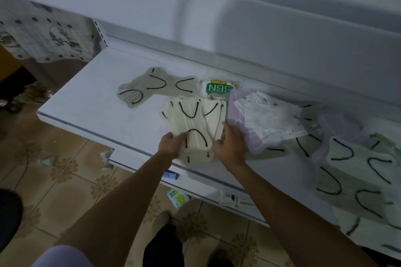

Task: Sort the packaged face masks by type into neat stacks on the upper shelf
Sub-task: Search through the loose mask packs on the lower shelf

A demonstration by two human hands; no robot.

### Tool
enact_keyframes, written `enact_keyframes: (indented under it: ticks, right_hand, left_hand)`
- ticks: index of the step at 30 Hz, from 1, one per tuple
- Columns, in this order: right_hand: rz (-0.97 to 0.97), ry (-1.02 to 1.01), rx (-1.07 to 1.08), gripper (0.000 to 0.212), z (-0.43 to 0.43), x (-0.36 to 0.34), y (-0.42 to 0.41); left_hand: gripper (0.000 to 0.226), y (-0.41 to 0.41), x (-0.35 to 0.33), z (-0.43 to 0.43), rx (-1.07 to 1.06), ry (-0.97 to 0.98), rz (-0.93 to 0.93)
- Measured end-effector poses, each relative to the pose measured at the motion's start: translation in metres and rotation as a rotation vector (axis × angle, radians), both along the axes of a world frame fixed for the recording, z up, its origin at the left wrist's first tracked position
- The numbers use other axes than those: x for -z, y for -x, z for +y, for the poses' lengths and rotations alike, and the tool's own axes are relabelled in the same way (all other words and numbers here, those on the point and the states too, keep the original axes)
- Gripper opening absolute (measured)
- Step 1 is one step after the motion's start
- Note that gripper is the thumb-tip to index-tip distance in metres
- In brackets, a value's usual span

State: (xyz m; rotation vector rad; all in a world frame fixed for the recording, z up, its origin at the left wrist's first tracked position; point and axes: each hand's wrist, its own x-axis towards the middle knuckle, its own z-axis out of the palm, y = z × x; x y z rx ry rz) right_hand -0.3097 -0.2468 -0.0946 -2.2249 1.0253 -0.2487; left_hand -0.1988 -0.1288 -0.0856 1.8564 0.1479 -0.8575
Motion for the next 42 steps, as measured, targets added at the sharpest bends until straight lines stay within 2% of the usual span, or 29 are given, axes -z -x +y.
enact_keyframes:
  ticks: [2,5,7,9,12,14,15,19,22,25,27,30,32,34,38,40,42]
  right_hand:
    - [-0.056,-0.152,0.049,0.026,-0.004,-0.005,-0.002]
    - [-0.112,-0.386,0.105,0.035,-0.006,-0.017,-0.009]
    - [-0.13,-0.586,0.209,0.025,-0.006,-0.021,-0.016]
    - [-0.082,-0.749,0.263,0.01,-0.003,-0.024,-0.024]
    - [-0.029,-0.651,0.218,0.012,0.003,-0.019,-0.038]
    - [-0.072,-0.59,0.247,0.019,0.009,-0.017,-0.046]
    - [-0.121,-0.622,0.29,0.023,0.013,-0.017,-0.048]
    - [-0.39,-0.904,0.46,0.041,0.021,-0.019,-0.043]
    - [-0.46,-1.103,0.367,0.058,0.02,-0.02,-0.031]
    - [-0.504,-1.231,0.302,0.041,0.024,-0.029,-0.025]
    - [-0.572,-1.258,0.312,0.035,0.033,-0.038,-0.027]
    - [-0.685,-1.269,0.314,0.039,0.045,-0.054,-0.03]
    - [-0.709,-1.279,0.322,0.037,0.053,-0.067,-0.029]
    - [-0.727,-1.289,0.354,0.036,0.061,-0.079,-0.023]
    - [-0.826,-1.356,0.393,0.022,0.081,-0.109,-0.001]
    - [-0.883,-1.4,0.364,0.025,0.095,-0.125,0.012]
    - [-0.827,-1.349,0.296,0.032,0.114,-0.144,0.028]
  left_hand:
    - [0.031,-0.003,0.001,-0.001,0.095,-0.091,-0.102]
    - [0.048,-0.008,-0.002,0.002,0.347,-0.353,-0.363]
    - [0.06,-0.014,-0.003,0.007,0.459,-0.449,-0.462]
    - [0.06,-0.019,-0.005,0.011,0.507,-0.39,-0.45]
    - [0.057,-0.025,-0.009,0.015,0.551,-0.25,-0.421]
    - [0.053,-0.031,-0.011,0.02,0.588,-0.161,-0.389]
    - [0.051,-0.034,-0.013,0.023,0.614,-0.123,-0.37]
    - [0.059,-0.048,-0.022,0.027,0.752,-0.004,-0.365]
    - [0.081,-0.053,-0.031,0.03,0.812,0.128,-0.309]
    - [0.084,-0.051,-0.031,0.027,0.868,0.099,-0.264]
    - [0.08,-0.045,-0.036,0.025,0.767,0.099,-0.262]
    - [0.08,-0.038,-0.049,0.033,0.59,0.052,-0.321]
    - [0.087,-0.036,-0.06,0.048,0.488,-0.001,-0.356]
    - [0.097,-0.028,-0.071,0.066,0.302,0.071,-0.363]
    - [0.106,0.009,-0.093,0.104,-0.018,0.284,-0.174]
    - [0.096,0.03,-0.105,0.118,-0.027,0.37,-0.042]
    - [0.074,0.051,-0.122,0.131,-0.01,0.487,0.03]
